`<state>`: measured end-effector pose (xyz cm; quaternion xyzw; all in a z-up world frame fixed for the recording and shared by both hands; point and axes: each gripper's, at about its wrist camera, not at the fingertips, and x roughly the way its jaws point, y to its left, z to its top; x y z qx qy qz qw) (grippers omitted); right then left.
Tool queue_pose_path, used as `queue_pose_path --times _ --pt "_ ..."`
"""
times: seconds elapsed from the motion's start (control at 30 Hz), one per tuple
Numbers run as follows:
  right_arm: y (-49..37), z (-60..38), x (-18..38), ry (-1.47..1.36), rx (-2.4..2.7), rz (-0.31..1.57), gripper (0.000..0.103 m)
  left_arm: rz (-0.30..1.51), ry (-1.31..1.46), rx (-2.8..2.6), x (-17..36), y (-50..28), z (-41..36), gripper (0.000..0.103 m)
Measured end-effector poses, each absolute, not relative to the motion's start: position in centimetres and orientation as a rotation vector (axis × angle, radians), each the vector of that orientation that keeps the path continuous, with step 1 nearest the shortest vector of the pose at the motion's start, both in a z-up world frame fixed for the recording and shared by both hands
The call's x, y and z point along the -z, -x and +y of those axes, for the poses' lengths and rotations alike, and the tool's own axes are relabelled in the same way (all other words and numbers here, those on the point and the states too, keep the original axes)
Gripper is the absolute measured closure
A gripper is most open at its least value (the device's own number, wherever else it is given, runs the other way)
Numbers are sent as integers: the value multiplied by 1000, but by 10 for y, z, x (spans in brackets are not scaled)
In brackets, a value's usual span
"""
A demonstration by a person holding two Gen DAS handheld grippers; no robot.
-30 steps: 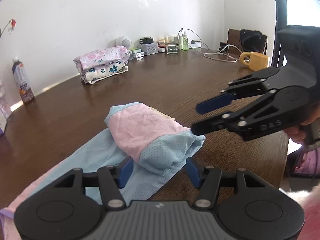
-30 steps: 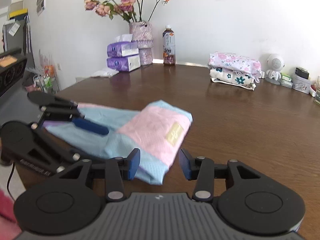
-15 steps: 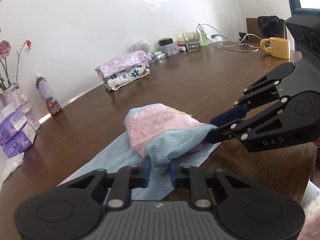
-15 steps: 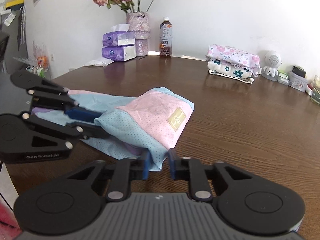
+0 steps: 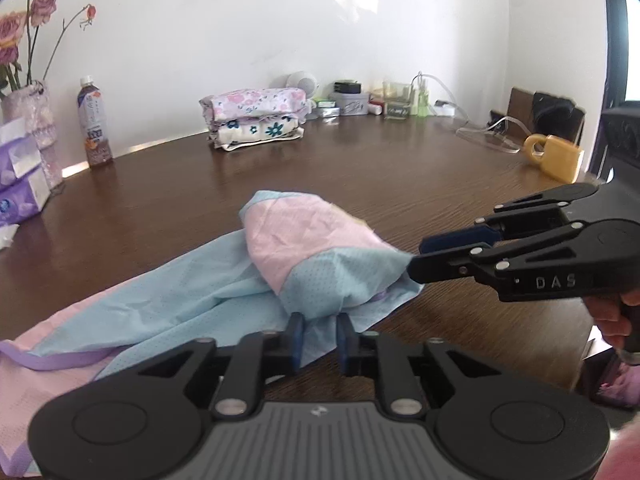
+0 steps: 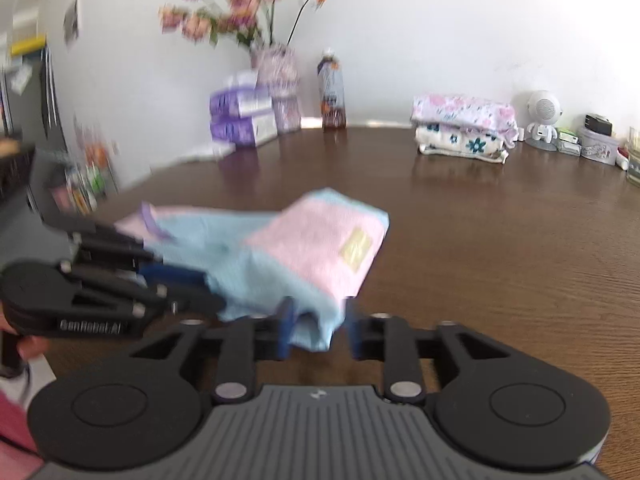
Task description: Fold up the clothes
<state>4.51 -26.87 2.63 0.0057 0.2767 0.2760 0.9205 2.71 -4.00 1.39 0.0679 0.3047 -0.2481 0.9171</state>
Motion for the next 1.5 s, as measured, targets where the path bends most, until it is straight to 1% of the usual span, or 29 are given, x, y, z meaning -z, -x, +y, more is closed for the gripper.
queue_pose_path --times 0.03,0.1,0.17,0.27,0.37,0.43,0.47,0.53,0.67,0.7,0.77,0.83,0.93,1.0,1.17,1.37,1.4,1.43,1.5 --pt "-49 -272 -29 -35 -564 564 65 618 -113 516 -18 -28 -37 63" --pt "-58 -279 -36 -81 -557 555 65 606 -68 520 -26 -32 -34 58" --pt "-70 -278 -35 -98 -531 567 65 600 -32 513 -32 -40 -33 58" --pt "-90 -273 -24 -141 -505 629 65 639 10 492 -28 -54 -34 59" --pt "-100 -266 -13 -177 -536 674 65 689 64 500 -19 -61 -32 64" --pt "-97 -261 -7 -162 -560 675 68 722 100 504 -13 -66 -30 81" --pt "-95 -257 -6 -150 -573 672 69 733 115 512 -10 -66 -29 83" --pt "-92 -252 -5 -124 -588 662 69 744 149 523 -7 -66 -26 87" --pt "-88 -245 -6 -97 -605 643 69 751 207 539 -2 -68 -18 88" --pt "-87 -245 -7 -94 -606 640 69 760 217 546 0 -69 -17 88" --pt "-87 -248 -10 -109 -610 632 67 767 239 556 0 -69 -13 83" --pt "-87 -254 -15 -127 -607 614 65 766 262 562 -2 -69 -9 67" --pt "-91 -267 -25 -156 -573 572 61 743 290 543 -12 -72 -2 56" --pt "-100 -274 -30 -174 -529 550 61 725 301 508 -20 -81 1 54" --pt "-138 -278 -24 -213 -471 616 61 733 349 446 -32 -122 -2 54" --pt "-166 -265 -5 -254 -466 712 61 821 461 378 -17 -169 -11 56" --pt "-168 -264 -2 -265 -472 721 62 833 475 360 -13 -174 -11 57" --pt "-168 -262 0 -272 -479 727 66 841 497 354 -8 -177 -10 62" --pt "-168 -259 2 -276 -497 729 69 856 547 347 0 -182 -7 67"
